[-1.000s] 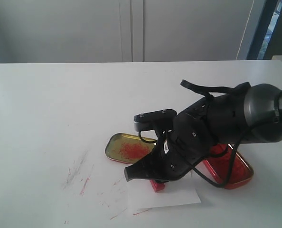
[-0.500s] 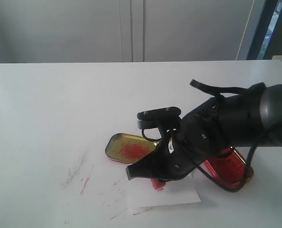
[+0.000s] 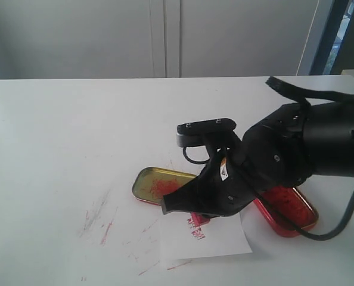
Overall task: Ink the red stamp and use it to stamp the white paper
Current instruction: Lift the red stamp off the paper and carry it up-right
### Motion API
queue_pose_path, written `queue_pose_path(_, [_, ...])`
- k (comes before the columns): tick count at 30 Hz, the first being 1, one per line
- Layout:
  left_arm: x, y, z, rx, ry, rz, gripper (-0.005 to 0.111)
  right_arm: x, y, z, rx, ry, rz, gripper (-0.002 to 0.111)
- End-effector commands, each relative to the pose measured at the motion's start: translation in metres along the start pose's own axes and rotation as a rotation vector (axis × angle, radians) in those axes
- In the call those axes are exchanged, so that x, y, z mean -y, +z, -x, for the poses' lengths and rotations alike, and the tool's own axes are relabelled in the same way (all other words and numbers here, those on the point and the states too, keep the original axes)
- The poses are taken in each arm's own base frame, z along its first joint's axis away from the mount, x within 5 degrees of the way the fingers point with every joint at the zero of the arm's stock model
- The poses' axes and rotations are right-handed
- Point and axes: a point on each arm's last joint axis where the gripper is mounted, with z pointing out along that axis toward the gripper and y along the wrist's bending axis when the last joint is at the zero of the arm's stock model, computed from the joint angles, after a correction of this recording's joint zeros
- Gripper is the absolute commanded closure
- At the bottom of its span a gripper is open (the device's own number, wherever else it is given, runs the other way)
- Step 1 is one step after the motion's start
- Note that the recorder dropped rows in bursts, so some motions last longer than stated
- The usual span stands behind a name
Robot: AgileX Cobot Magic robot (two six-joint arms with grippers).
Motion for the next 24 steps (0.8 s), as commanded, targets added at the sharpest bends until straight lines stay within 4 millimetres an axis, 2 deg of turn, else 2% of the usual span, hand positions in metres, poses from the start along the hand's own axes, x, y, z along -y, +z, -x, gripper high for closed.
queue_pose_path(1, [0.0, 0.0, -0.002, -0.004, -0.001, -0.001, 0.107, -0.001, -0.015, 0.003, 0.054, -0.012, 0.02, 0.108])
queue_pose_path(9, [0.0, 0.0, -0.002, -0.004, -0.001, -0.001, 0.107, 0.001, -0.032, 0.009, 0.131, -0.078, 0.036, 0.108])
queue_pose_path(24, [0.0, 0.0, -0.002, -0.004, -0.001, -0.001, 0.107, 0.049, -0.035, 0.024, 0.164, 0.006, -0.048, 0.108])
